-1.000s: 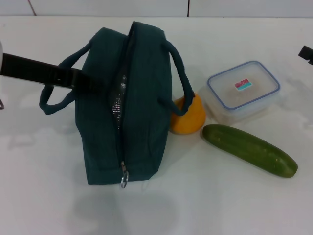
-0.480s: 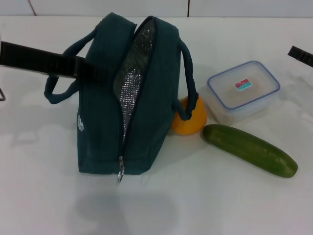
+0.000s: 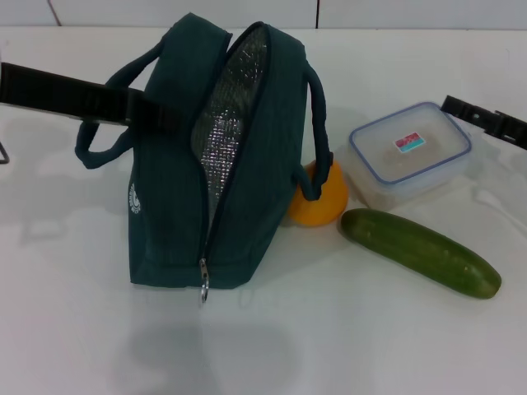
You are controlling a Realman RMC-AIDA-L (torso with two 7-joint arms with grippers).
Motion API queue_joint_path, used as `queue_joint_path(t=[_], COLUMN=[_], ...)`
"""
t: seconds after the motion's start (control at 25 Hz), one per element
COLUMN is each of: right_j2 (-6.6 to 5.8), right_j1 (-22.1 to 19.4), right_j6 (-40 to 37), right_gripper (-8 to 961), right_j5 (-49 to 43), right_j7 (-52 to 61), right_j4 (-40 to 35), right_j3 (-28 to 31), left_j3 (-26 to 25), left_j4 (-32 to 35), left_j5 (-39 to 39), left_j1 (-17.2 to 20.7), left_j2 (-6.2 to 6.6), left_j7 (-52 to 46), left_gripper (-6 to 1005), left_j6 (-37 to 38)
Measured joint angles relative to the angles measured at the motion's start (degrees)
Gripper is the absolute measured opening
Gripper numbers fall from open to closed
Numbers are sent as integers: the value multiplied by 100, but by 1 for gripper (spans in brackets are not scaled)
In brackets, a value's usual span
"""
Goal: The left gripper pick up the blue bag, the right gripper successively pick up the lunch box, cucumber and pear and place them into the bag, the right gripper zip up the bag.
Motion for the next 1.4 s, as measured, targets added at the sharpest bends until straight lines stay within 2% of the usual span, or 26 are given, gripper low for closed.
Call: queue_joint_path(t=[0.2,0.6,0.92,1.4], right_j2=[61,70,132,146], right_j1=[20,0,4,-14], right_j6=[56,-93,-63,-41], right_gripper=[846,741,651,623], right_j5=[0,33,13,26], right_j7=[-19,12,14,3], right_j4=[4,4,2,1], right_j3=[-11,-12,-12,-12], left_j3=[29,125,130,129], left_j4=[-22,-55,-40,-43], left_j5=[0,0,0,-68], left_j1=[0,4,16,26], left_j2=[-3,-20,-18,-13], left_j7=[-5,-4,-8,3], left_gripper=[44,44,45,45], left_j6=[0,-3,-2,0])
